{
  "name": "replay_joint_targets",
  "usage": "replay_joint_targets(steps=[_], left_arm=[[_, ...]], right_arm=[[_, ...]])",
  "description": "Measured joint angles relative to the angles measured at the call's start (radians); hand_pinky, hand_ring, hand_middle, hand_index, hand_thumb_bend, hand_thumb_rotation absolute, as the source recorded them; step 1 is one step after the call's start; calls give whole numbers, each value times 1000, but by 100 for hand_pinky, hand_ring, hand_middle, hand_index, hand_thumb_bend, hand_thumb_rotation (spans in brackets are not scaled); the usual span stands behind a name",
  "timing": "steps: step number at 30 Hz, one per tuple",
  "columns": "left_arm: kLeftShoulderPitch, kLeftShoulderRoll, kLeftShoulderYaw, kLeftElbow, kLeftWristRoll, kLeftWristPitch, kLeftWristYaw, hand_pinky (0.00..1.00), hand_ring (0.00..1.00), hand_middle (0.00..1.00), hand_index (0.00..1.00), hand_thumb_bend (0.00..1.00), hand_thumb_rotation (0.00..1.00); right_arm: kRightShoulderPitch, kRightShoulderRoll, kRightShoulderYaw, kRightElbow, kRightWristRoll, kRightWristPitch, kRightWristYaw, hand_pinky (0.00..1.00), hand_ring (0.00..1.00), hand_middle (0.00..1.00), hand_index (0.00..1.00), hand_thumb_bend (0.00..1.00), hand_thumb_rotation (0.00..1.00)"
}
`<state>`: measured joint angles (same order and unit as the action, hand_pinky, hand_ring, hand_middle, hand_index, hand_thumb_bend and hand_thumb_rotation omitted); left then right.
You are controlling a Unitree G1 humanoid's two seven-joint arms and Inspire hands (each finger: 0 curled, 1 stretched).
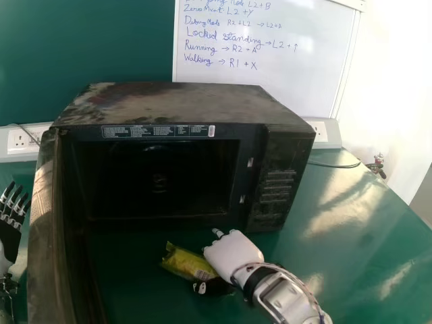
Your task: Put biscuit inside oven
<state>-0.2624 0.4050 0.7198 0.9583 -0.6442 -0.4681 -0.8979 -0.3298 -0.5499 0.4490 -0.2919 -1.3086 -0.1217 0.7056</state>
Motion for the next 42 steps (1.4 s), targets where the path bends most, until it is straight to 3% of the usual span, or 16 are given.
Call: replay_joint_targets(steps=[1,3,20,25,27,29,33,40,41,42], left_arm=[[0,0,0,0,0,0,0,6,42,59,76,95,70],[-2,-1,0,0,-3,0,0,6,42,59,77,95,70],[-3,-2,0,1,-4,0,1,5,42,59,78,93,72],[-3,-2,0,1,-4,0,1,5,42,59,78,92,72],[-4,-2,0,2,-4,0,0,5,42,59,78,92,72],[-4,-1,0,4,-4,0,0,4,42,59,79,91,73],[-4,-1,0,7,-4,0,0,4,42,59,78,90,73],[-5,-1,0,8,-4,0,1,3,42,59,79,86,75],[-5,-1,0,8,-4,0,1,3,42,59,79,86,75],[-5,-1,0,8,-4,0,1,3,42,59,79,86,75]], right_arm=[[-8,1,0,-2,3,4,19,45,47,46,57,55,0],[-21,1,4,-5,4,5,49,48,49,45,53,54,0],[-27,0,-1,-4,31,23,59,61,55,50,48,53,0],[1,-2,-19,-12,37,32,20,55,52,45,52,53,0],[15,-4,-30,-16,47,33,7,54,52,48,50,53,0],[32,-9,-44,-29,56,33,-4,50,49,48,65,56,0],[39,-18,-76,-76,74,33,-4,46,45,48,68,57,0],[39,-34,-114,-154,74,36,16,45,42,48,63,57,0],[39,-34,-117,-159,74,36,17,46,43,48,55,55,0],[39,-34,-120,-163,74,36,19,47,44,45,54,53,0]])
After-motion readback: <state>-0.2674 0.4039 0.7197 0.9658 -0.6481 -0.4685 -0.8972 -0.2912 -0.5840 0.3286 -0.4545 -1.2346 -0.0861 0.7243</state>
